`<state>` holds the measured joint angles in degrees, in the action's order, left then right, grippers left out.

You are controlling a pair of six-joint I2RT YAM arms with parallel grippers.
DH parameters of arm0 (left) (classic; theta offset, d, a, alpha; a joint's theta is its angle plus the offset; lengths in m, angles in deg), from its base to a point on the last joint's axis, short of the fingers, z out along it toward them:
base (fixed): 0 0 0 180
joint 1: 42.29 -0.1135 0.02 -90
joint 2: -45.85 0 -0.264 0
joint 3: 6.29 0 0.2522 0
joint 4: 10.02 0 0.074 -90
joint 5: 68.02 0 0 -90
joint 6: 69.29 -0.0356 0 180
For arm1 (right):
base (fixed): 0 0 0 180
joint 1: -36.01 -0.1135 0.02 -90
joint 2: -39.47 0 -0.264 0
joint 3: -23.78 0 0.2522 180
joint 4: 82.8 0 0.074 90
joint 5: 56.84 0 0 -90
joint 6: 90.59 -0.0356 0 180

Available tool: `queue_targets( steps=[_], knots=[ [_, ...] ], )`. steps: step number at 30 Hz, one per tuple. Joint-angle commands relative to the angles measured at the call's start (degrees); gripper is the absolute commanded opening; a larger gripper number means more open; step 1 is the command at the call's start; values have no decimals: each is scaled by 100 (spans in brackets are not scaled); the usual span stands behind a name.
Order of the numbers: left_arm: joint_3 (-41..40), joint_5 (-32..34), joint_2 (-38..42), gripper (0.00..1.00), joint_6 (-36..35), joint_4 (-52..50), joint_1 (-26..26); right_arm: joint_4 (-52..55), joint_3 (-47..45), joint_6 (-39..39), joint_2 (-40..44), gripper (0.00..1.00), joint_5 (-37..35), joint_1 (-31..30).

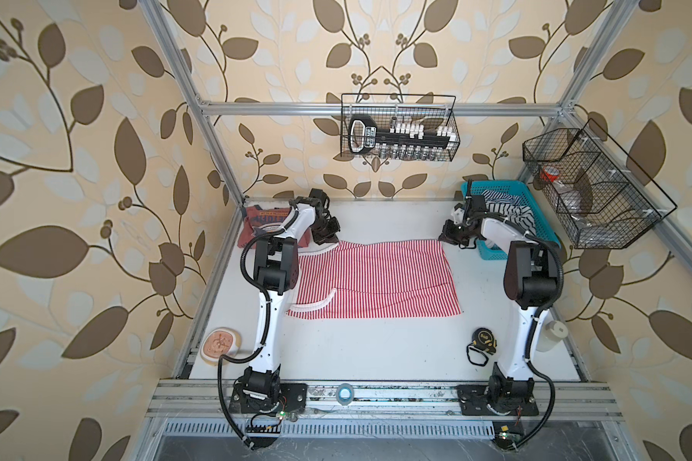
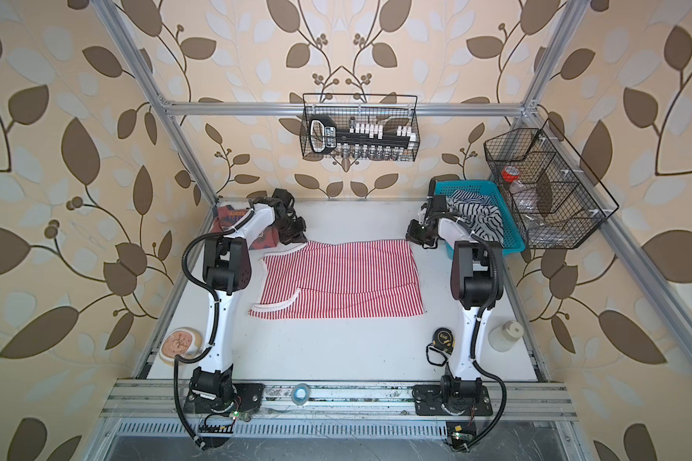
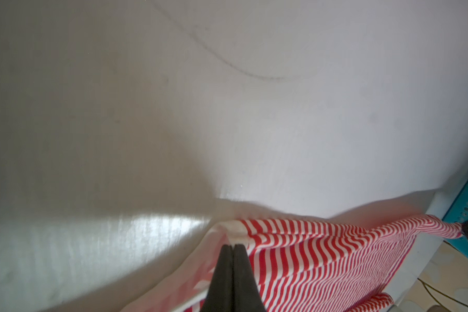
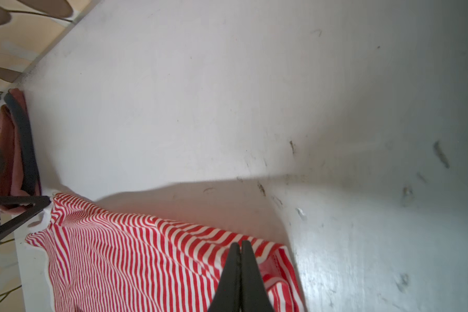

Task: Fold and stack tank tops
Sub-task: Fold the tank top at the center of the table.

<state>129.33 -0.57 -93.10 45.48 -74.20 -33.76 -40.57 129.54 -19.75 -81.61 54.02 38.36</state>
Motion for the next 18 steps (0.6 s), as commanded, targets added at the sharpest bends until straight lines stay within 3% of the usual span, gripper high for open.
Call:
queue_targets(
  steps=[1, 18],
  knots=[
    [-138, -100, 713, 0, -76, 153, -45, -196, -281, 145, 403, 0, 156, 34],
    [-1810, -66, 1720, 0, 5, 665, -44, -159, -1659, 428, 1318, 0, -95, 46]
  ],
)
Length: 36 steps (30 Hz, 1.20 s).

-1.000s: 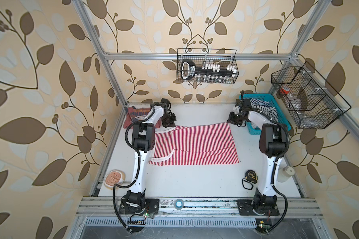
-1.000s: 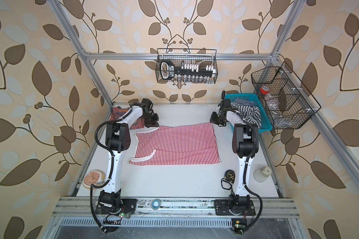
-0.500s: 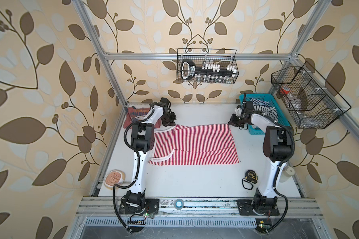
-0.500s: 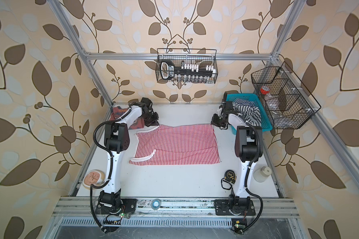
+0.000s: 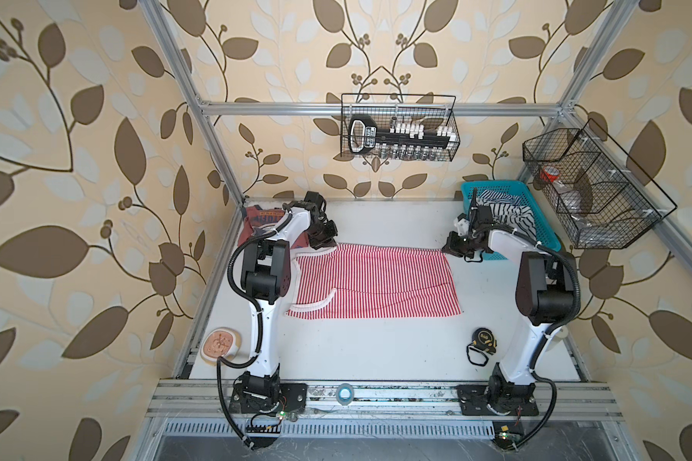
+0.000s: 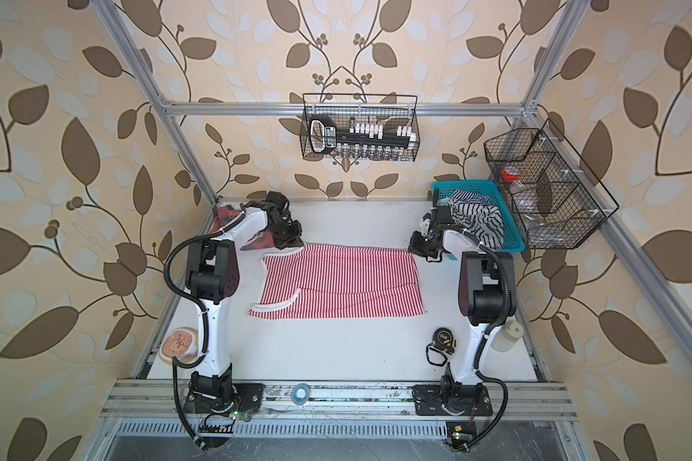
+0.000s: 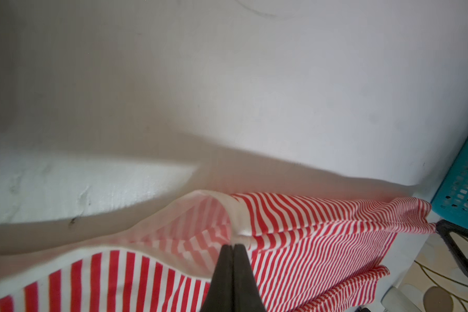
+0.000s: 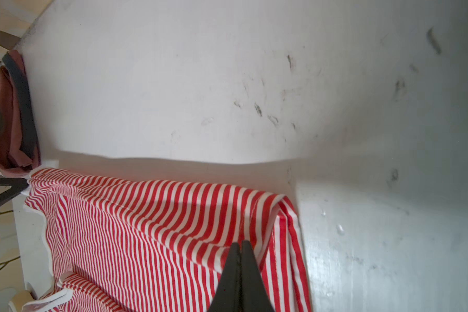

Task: Fold and stack tank tops
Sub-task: Fold the tank top at the center of the table.

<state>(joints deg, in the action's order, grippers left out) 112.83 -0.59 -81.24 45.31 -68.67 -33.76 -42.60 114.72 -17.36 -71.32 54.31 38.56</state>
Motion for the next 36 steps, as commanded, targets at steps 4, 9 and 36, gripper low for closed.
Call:
queue_targets(
  steps=[4, 9, 36],
  knots=[
    [-536, -64, 825, 0, 71, 255, -41, 46, -441, 223, 462, 0, -206, 26],
    [-1059, -64, 1175, 0, 115, 374, -45, 92, -735, 270, 567, 0, -307, 27],
    [-2422, 125, 1819, 0, 54, 178, 165, 466, -1349, 491, 923, 0, -632, 28]
  ],
)
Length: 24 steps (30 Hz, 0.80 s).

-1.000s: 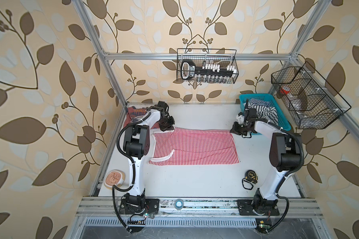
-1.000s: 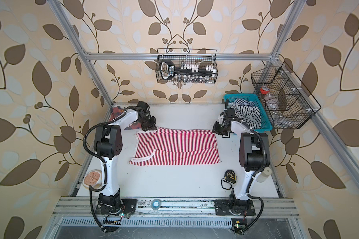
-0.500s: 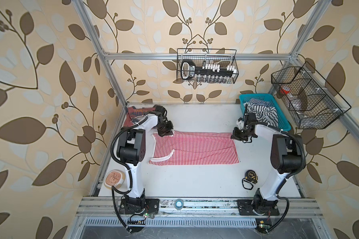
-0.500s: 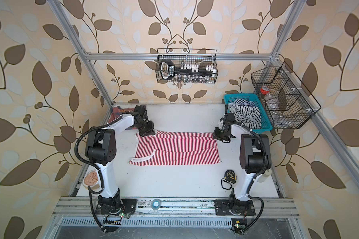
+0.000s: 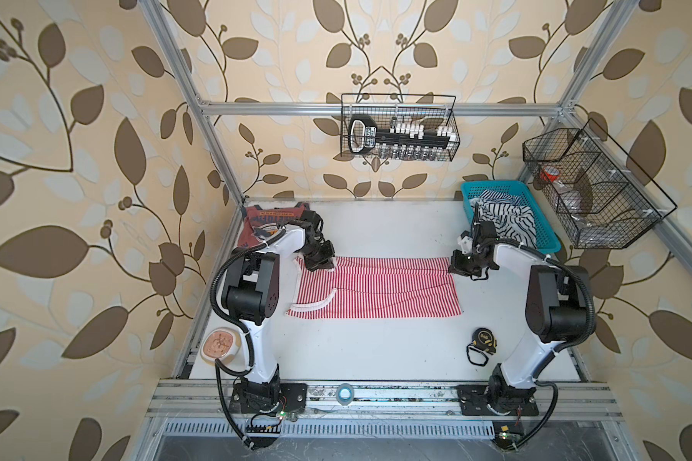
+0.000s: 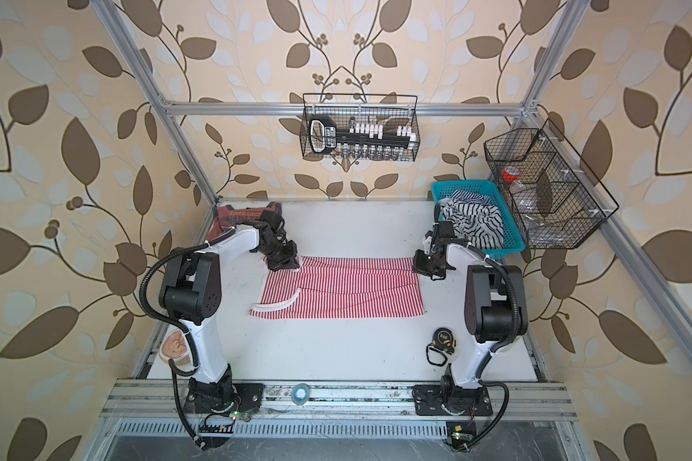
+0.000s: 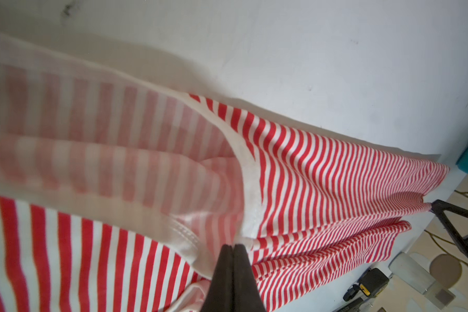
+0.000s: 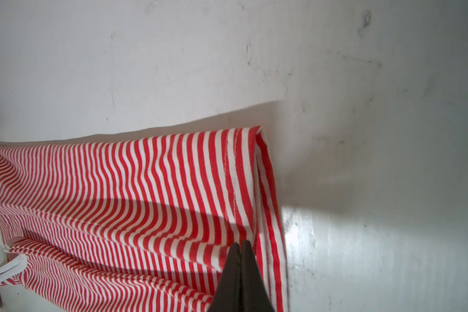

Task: Fold and stack tank tops
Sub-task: Fold the tank top at the center of the table.

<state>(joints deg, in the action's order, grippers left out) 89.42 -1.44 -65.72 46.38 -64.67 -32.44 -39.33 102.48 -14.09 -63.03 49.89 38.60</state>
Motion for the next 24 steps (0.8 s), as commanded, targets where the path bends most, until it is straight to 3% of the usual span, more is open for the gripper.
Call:
queue_targets(
  steps=[1, 13, 15, 17, 21, 24],
  knots=[
    [-96, 225, 252, 0, -55, -244, 48, 147, -136, 171, 74, 0, -192, 27],
    [-437, 368, 263, 0, -36, -405, 175, 229, -240, 181, 46, 1, -280, 27],
    [-434, 513, 302, 10, -49, -542, 194, 280, -253, 180, 62, 5, -319, 23],
    [-400, 624, 367, 11, -78, -693, 202, 344, -250, 189, 109, 14, -344, 22],
    [-314, 705, 564, 21, -155, -930, 202, 490, -281, 196, 333, 23, -468, 11],
    [-209, 712, 722, 22, -146, -1034, 209, 614, -270, 157, 601, 26, -622, -2]
  ],
)
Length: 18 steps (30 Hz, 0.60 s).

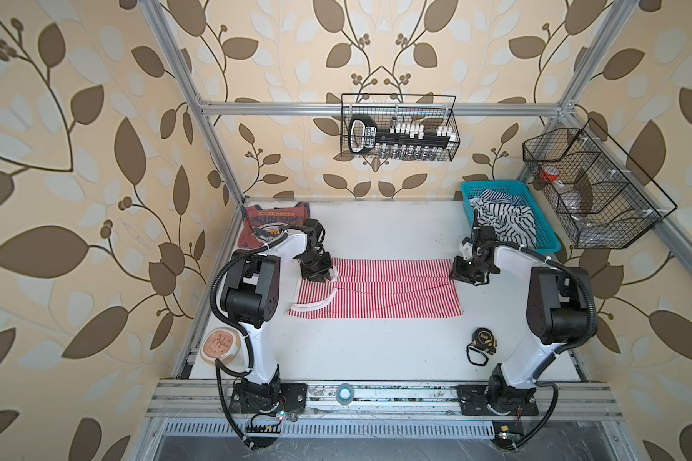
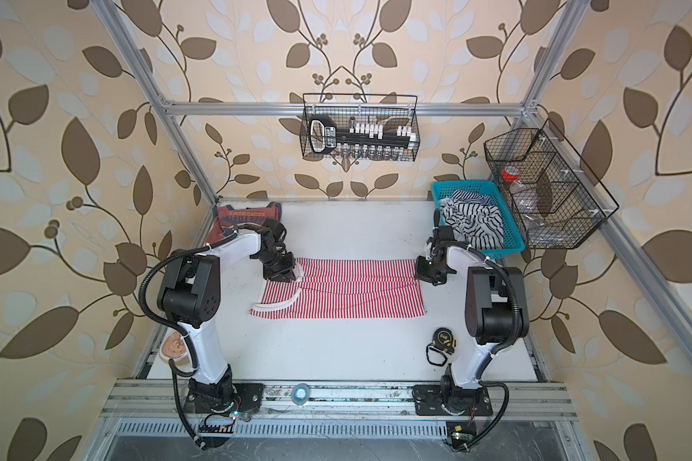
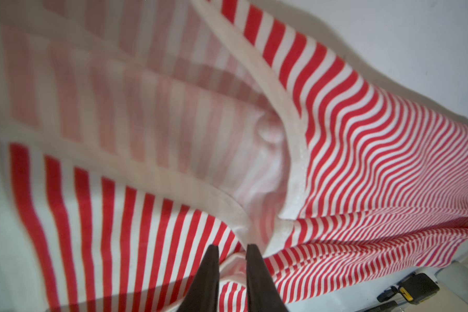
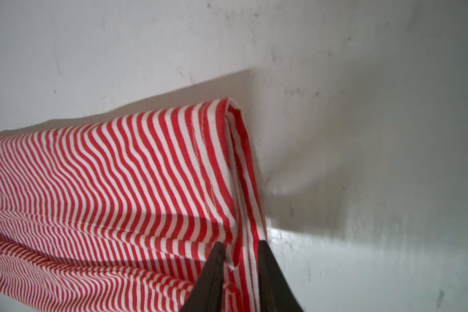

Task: Fold and stack tank tops
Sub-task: Fold the tank top at the center of the table, then rotate the tank top at the center of the table.

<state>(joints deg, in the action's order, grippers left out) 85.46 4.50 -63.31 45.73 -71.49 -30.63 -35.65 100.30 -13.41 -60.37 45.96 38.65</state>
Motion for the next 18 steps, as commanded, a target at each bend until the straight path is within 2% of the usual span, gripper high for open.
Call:
queue_targets(
  steps=[1, 5, 8, 11, 14, 18],
  knots=[
    [254, 111, 524, 22, -54, -360, 29, 282, -38, 63, 434, 27, -288, -24],
    [754, -26, 475, 22, 52, -242, 29, 414, 164, -39, 742, 31, -566, -192],
    [1173, -264, 148, 22, 118, -97, 37, 291, 366, -131, 748, 30, -448, -409],
    [1541, -430, -307, 20, 157, -81, 71, 138, 615, -201, 406, 19, -149, -709],
    [1770, -531, -718, 16, 184, -99, 82, 14, 810, -221, -166, 2, 245, -1013],
    [1860, -519, -1108, 13, 199, -134, 82, -124, 1221, -255, -850, 0, 579, -1332]
  ],
)
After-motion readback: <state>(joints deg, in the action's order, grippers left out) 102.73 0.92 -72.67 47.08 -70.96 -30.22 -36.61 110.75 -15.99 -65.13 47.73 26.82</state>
